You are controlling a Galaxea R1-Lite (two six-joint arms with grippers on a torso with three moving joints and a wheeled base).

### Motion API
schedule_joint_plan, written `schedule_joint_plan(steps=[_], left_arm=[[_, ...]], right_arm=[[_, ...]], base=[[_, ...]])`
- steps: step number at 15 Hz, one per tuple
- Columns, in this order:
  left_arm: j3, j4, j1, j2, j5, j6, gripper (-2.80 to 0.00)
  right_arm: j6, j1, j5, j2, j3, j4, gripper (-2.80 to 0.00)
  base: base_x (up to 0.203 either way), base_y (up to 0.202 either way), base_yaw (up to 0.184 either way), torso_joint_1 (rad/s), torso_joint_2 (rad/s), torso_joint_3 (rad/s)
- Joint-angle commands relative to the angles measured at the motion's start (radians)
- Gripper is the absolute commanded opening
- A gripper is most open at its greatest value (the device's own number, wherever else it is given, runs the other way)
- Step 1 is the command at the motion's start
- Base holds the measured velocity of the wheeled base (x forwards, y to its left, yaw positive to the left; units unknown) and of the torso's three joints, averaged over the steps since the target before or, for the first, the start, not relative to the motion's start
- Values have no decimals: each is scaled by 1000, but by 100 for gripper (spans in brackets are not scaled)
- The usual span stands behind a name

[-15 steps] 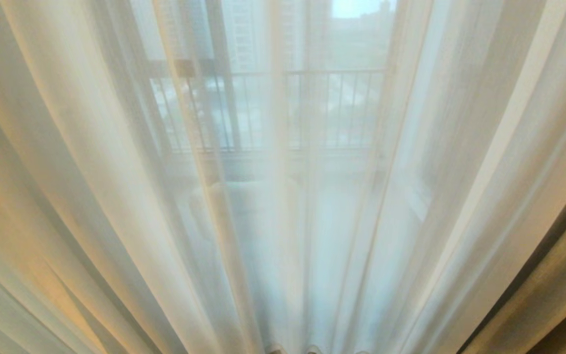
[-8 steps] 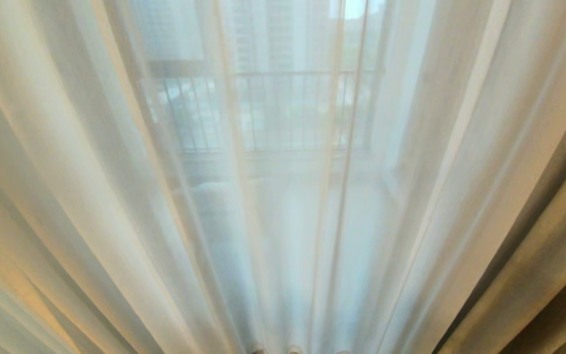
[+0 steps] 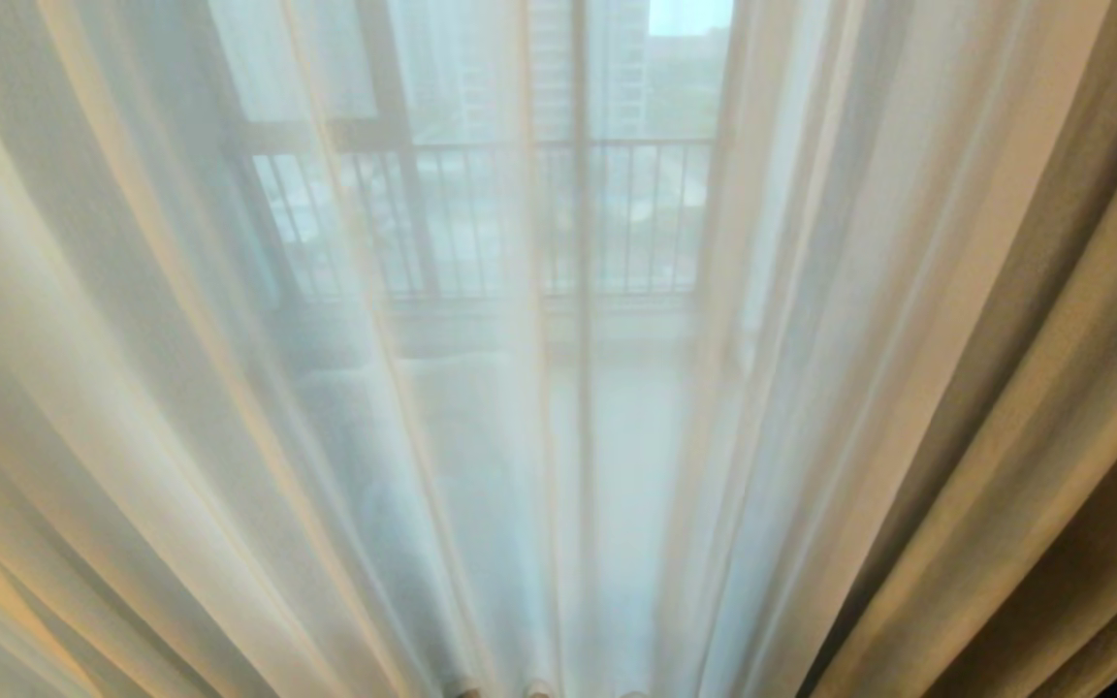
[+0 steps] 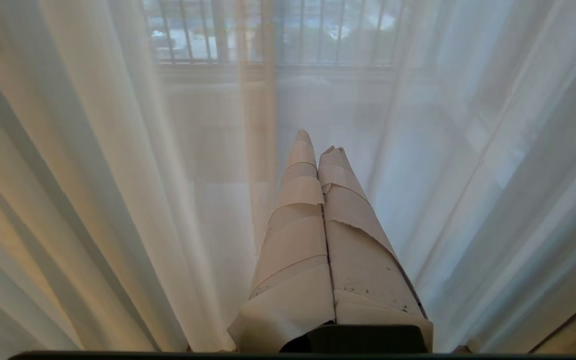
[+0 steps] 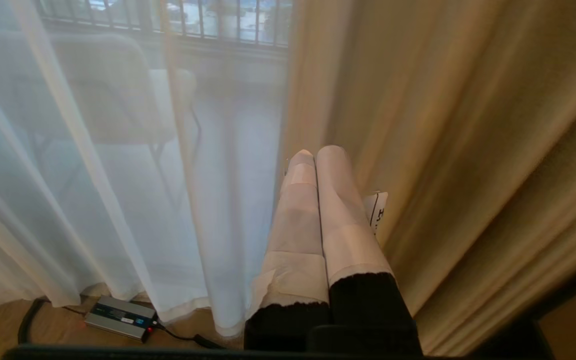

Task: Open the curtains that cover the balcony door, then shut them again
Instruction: Close the outer curtains on both sides

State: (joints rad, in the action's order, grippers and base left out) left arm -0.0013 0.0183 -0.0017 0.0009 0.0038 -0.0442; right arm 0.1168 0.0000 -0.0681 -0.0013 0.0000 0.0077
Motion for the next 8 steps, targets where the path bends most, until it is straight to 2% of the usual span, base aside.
schedule_joint_plan(steps=[1, 8], left_arm=[[0, 0, 0, -1, 1, 0, -280], [0, -1, 0, -1, 1, 0, -280]], right_arm=[[1, 0, -1, 1, 0, 0, -280], [1, 0, -1, 1, 0, 0, -280]], base=[[0, -113, -2, 4, 1, 6], [0, 0, 0, 0, 0, 0]])
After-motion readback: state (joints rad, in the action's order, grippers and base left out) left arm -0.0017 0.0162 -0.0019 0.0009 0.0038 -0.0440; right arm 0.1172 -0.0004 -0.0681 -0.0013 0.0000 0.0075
